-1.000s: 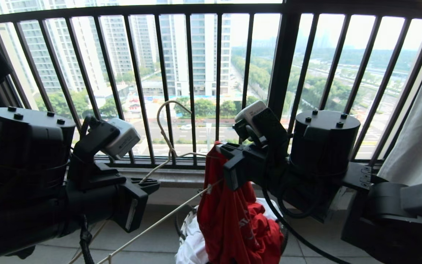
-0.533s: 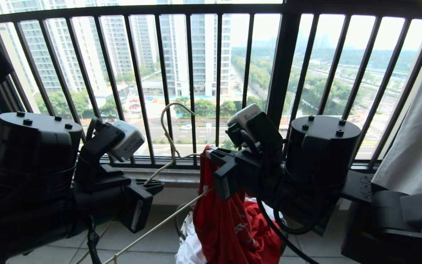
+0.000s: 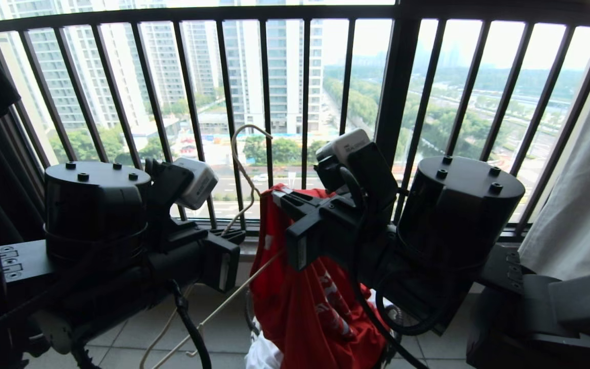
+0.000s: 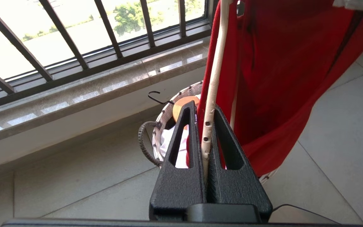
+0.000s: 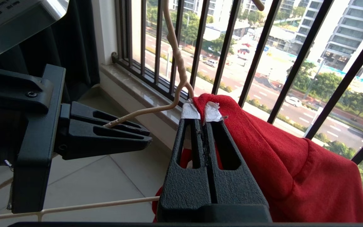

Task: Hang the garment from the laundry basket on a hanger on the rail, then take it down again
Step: Hang the clothes on the clothes rack

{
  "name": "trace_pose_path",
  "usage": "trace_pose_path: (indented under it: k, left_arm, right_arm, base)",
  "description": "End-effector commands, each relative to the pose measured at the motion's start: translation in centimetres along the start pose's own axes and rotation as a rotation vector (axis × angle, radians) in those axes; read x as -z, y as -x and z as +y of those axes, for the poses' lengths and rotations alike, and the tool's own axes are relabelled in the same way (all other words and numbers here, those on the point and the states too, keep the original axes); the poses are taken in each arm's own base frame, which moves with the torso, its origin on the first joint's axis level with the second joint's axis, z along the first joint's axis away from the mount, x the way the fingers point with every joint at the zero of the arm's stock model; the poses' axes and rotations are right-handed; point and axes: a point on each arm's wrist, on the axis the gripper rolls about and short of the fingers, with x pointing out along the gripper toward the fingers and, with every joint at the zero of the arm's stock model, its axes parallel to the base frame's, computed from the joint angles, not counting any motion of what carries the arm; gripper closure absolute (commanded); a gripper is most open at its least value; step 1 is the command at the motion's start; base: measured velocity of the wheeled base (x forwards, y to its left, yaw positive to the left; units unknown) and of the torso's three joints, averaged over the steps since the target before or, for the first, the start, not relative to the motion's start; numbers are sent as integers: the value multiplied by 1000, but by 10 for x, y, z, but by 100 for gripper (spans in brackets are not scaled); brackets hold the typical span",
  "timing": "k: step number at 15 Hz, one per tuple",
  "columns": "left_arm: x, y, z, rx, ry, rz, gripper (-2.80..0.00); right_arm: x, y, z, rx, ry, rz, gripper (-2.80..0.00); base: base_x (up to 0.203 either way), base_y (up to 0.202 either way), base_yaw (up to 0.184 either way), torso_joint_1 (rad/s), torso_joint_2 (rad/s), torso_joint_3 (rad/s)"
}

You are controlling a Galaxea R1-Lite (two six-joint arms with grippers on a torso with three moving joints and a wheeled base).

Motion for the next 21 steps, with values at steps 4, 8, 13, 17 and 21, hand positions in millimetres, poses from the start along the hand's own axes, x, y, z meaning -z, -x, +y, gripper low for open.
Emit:
trace_pose_path:
  k: [4, 8, 13, 17, 21]
  left_arm:
    - [4, -21, -3, -45, 33, -25, 0]
    - [6, -27, -4, -58, 38, -29, 0]
    - [5, -32, -4, -62, 69, -59, 0]
    - [6, -35, -4, -58, 91, -84, 0]
    - [11, -36, -5, -50, 88, -124, 0]
  right_arm:
    - [4, 1, 5, -10, 1, 8, 0]
    - [-1, 7, 11, -24, -2, -1, 0]
    - [-5, 11, 10, -26, -1, -10, 0]
    - [-1, 6, 11, -11, 3, 0, 0]
    - [-5, 1, 3, 16, 28, -17, 0]
  base:
    - [0, 0, 0, 0, 0, 0]
    - [0, 0, 0, 0, 0, 0]
    - [0, 0, 0, 0, 0, 0]
    - [0, 0, 0, 0, 0, 0]
    - [0, 0, 0, 0, 0, 0]
